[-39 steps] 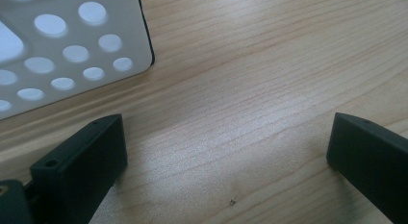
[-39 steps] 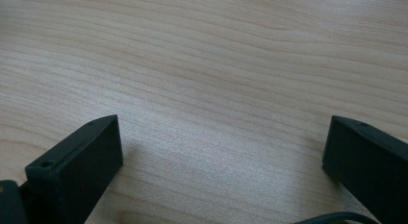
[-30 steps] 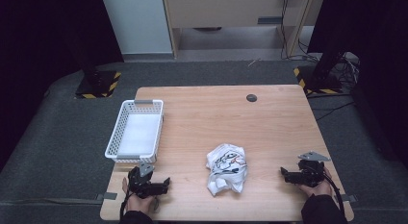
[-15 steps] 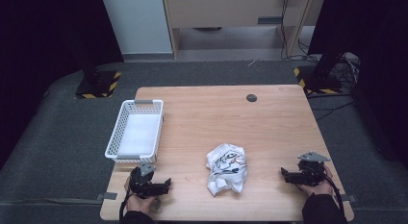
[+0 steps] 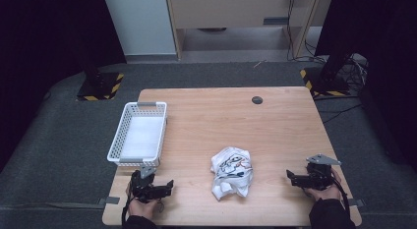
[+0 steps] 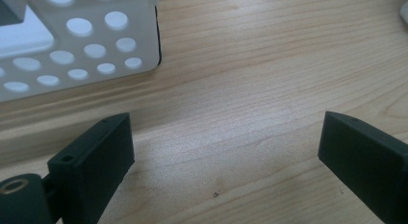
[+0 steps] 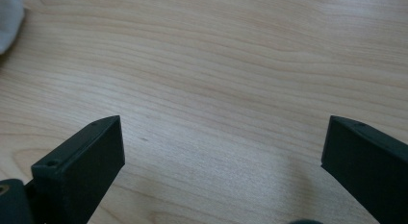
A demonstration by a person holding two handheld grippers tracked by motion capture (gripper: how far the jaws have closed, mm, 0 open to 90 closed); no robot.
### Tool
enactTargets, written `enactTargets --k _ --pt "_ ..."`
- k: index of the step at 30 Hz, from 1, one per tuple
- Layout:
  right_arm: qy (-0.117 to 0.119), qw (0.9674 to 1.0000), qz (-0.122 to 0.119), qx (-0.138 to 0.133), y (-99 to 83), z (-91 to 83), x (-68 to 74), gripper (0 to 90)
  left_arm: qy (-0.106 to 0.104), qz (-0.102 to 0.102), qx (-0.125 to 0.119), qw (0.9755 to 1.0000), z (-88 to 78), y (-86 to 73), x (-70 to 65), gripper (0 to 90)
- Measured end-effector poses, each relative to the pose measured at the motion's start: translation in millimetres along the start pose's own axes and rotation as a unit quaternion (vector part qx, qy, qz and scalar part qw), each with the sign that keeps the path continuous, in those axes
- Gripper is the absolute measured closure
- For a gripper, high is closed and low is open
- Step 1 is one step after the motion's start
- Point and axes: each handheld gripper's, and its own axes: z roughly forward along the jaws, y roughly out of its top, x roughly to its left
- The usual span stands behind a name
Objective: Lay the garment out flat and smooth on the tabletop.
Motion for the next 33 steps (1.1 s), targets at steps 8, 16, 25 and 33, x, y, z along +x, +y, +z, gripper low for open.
enactTargets --k 8,16,25,33 --pt "0.013 0.9999 -0.010 0.005 7.8 0.1 6.0 1.4 -0.015 -0.020 -0.010 0.9996 -5.3 4.7 -2.3 5.1" --pt "0.031 0.9993 -0.018 -0.007 14.6 -5.1 11.6 1.7 -0.040 -0.012 -0.017 0.9990 -7.5 14.0 -14.9 5.8" --pt "0.055 0.9981 -0.016 -0.023 22.3 -9.9 18.5 1.9 -0.055 0.001 -0.028 0.9981 -9.8 22.5 -23.9 6.1" --pt "0.067 0.9967 -0.006 -0.044 28.5 -13.9 21.0 2.1 -0.051 0.008 -0.040 0.9978 -11.7 30.7 -28.0 6.0"
